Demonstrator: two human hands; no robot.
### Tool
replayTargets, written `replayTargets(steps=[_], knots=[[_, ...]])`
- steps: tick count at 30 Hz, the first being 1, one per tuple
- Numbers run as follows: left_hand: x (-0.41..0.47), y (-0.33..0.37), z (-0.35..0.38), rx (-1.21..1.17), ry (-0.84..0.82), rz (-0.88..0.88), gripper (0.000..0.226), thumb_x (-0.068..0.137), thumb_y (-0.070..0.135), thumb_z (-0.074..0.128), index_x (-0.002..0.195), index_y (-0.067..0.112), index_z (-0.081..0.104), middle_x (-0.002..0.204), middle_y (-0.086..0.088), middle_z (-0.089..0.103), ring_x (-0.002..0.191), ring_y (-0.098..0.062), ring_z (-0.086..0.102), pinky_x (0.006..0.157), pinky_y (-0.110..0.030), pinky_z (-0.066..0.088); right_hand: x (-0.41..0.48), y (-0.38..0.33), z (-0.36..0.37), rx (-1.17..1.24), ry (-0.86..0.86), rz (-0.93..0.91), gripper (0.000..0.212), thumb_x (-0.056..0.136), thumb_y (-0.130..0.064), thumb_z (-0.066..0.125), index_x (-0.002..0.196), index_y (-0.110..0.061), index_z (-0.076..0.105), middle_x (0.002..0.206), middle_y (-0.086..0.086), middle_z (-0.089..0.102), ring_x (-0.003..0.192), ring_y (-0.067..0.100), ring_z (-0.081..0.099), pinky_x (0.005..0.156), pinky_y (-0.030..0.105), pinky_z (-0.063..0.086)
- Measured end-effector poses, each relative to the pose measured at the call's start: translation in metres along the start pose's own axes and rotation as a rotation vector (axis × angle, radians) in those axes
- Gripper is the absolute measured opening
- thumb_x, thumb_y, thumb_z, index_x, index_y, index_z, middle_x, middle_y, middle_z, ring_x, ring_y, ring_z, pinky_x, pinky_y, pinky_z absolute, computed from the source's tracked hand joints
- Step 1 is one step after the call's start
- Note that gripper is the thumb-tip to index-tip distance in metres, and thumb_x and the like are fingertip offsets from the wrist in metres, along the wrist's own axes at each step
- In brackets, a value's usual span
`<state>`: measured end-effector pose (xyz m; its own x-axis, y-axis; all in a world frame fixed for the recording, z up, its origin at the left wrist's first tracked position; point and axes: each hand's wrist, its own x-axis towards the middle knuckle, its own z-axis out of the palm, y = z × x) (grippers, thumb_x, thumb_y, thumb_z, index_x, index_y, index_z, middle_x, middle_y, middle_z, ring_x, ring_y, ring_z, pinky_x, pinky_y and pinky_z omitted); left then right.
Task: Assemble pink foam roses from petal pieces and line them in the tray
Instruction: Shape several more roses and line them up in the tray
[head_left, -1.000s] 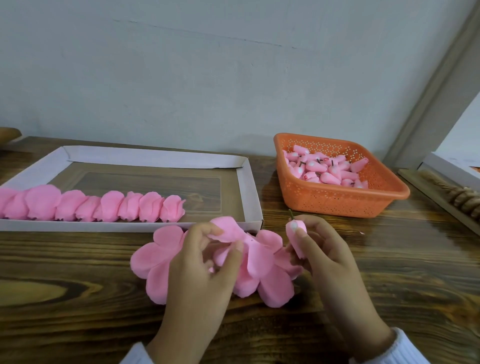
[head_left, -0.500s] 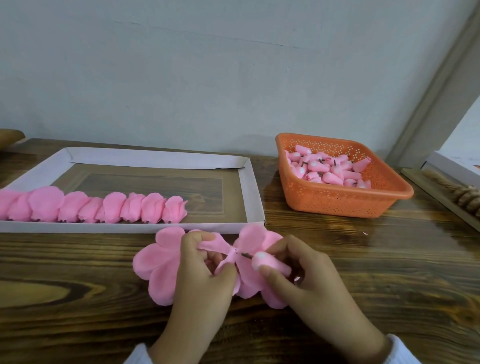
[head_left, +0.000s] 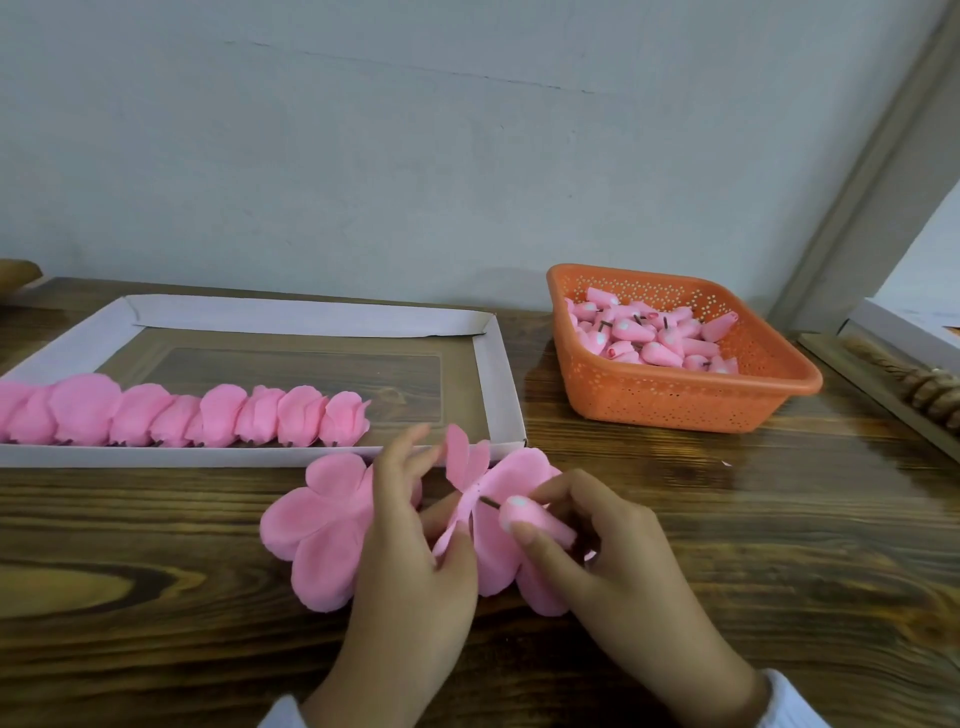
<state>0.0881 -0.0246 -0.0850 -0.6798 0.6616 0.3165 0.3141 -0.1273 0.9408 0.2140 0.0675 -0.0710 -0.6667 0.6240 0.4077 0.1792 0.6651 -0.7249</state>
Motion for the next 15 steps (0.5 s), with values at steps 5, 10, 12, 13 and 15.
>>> replayTargets(steps=[5,10,12,13,15], knots=[[-0.004,-0.0011,0.0005,-0.005,-0.013,0.077,0.104,0.084,-0.013,0.058,0.127,0.073,0.018,0.12,0.053,0.04,0.103,0.015,0.058,0.081,-0.003,0.044,-0.0005,-0.0027,-0.0009,0.045,0.038,0.0,0.006,0.086,-0.023,0.07,0.087,-0.026,0.064,0.074,-0.011,0.065,0.065,0.007,0.06,0.057,0.009,0.039],[-0.0032,-0.005,0.0011,0.02,0.008,0.111,0.101,0.083,-0.01,0.061,0.13,0.068,0.017,0.111,0.053,0.046,0.102,0.011,0.061,0.082,-0.015,0.052,-0.0005,-0.0043,-0.0003,0.098,0.057,0.012,0.003,0.088,-0.023,0.068,0.087,-0.025,0.065,0.074,-0.006,0.066,0.064,0.008,0.059,0.056,0.019,0.044],[-0.0038,-0.0051,0.001,0.054,0.016,0.148,0.104,0.082,-0.009,0.063,0.127,0.072,0.016,0.108,0.058,0.042,0.1,0.015,0.059,0.079,-0.006,0.048,-0.0003,-0.0042,0.0004,0.095,0.055,0.011,0.003,0.087,-0.024,0.067,0.088,-0.027,0.065,0.075,-0.007,0.066,0.065,0.01,0.06,0.055,0.022,0.044],[-0.0043,-0.0059,0.0009,0.069,0.012,0.169,0.105,0.082,-0.01,0.063,0.127,0.073,0.015,0.109,0.058,0.041,0.1,0.017,0.058,0.079,-0.002,0.045,-0.0003,-0.0041,0.0005,0.092,0.051,0.01,0.004,0.088,-0.024,0.067,0.089,-0.027,0.065,0.075,-0.007,0.066,0.066,0.01,0.06,0.055,0.021,0.044],[-0.0052,-0.0074,0.0007,0.11,-0.016,0.226,0.104,0.082,-0.011,0.061,0.131,0.069,0.016,0.113,0.056,0.042,0.1,0.02,0.056,0.078,0.001,0.041,-0.0006,-0.0034,0.0005,0.085,0.041,0.011,0.007,0.088,-0.023,0.068,0.089,-0.029,0.064,0.074,-0.008,0.066,0.064,0.01,0.059,0.054,0.018,0.043]])
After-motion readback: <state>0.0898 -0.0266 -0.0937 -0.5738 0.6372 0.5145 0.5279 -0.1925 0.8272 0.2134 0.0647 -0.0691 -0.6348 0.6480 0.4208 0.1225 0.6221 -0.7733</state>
